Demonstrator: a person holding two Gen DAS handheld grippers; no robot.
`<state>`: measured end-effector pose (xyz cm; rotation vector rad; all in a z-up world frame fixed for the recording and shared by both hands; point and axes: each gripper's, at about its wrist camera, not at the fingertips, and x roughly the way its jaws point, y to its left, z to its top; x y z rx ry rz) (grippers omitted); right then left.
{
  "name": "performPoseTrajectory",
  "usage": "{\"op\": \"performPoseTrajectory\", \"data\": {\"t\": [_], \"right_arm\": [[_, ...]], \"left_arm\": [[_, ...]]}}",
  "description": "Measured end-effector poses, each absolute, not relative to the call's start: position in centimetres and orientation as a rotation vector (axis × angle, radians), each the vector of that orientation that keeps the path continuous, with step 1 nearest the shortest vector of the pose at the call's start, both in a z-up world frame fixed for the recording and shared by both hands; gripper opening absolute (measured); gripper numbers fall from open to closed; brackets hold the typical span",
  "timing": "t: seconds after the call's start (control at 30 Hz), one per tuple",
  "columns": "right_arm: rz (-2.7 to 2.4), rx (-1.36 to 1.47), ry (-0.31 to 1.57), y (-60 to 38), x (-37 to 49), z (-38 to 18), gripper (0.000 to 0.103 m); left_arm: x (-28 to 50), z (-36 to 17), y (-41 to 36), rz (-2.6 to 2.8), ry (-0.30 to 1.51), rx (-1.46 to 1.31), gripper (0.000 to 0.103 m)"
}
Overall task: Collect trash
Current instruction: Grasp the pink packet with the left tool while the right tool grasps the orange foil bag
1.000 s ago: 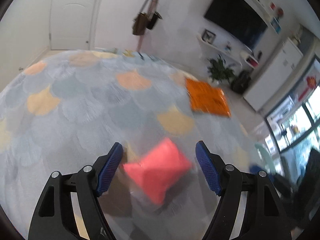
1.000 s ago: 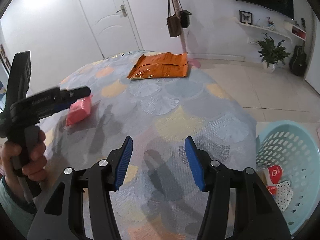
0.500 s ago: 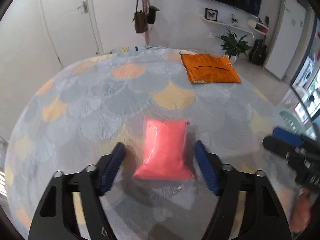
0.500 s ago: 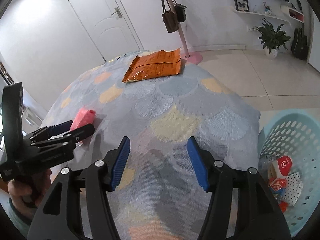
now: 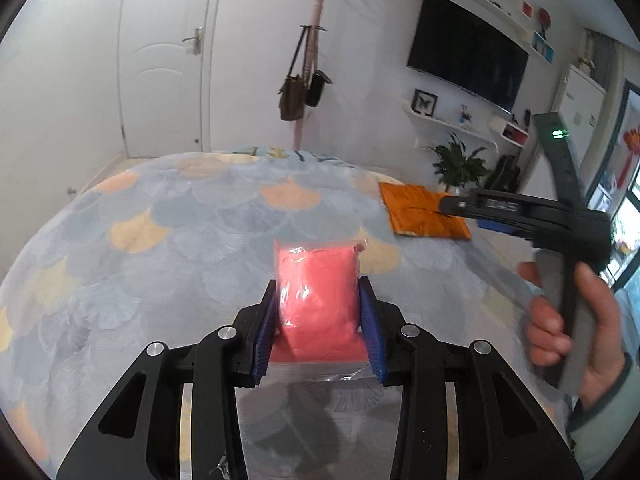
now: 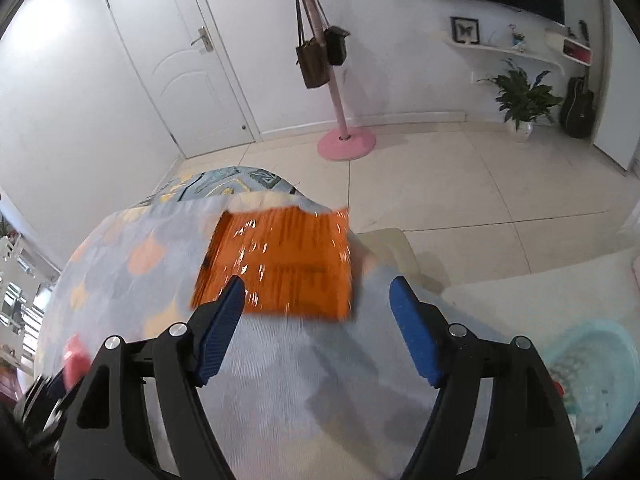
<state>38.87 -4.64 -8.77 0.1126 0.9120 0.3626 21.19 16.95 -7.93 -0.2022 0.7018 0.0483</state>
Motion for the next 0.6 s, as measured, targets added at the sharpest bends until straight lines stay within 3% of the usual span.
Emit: {"op": "performPoseTrajectory", "data": {"t": [0.1, 0.23, 0.33, 0.5, 0.53, 0.6], "right_arm": [[0.349, 0.114, 0.935, -3.8, 40.4, -9.4, 0.067], [0.397, 0.067, 0.938, -2.7, 39.5, -9.3, 0.027], [0.471, 0.006, 0.934, -0.9, 36.9, -9.2, 0.021], [0.6, -0.087, 0.919, 1.8, 31.7, -8.6, 0.021], [0.583, -0.103, 0.909, 1.8, 31.4, -8.5, 0.026], [0.517, -0.116, 0.879, 1.4, 31.8, -8.4, 0.063]], "left_arm": [[21.3, -7.8, 17.3, 0.051, 0.705, -0.225, 0.037], [21.1, -7.6, 18.1, 0.067, 0.703, -0.253, 0.037], [21.1, -7.5, 19.3, 0.091, 0.699, -0.285, 0.037], [21.1, -7.5, 20.9, 0.117, 0.704, -0.342, 0.037], [21.1, -7.6, 20.9, 0.118, 0.707, -0.347, 0.037], [21.2, -7.5, 20.8, 0.12, 0.706, -0.339, 0.037]]}}
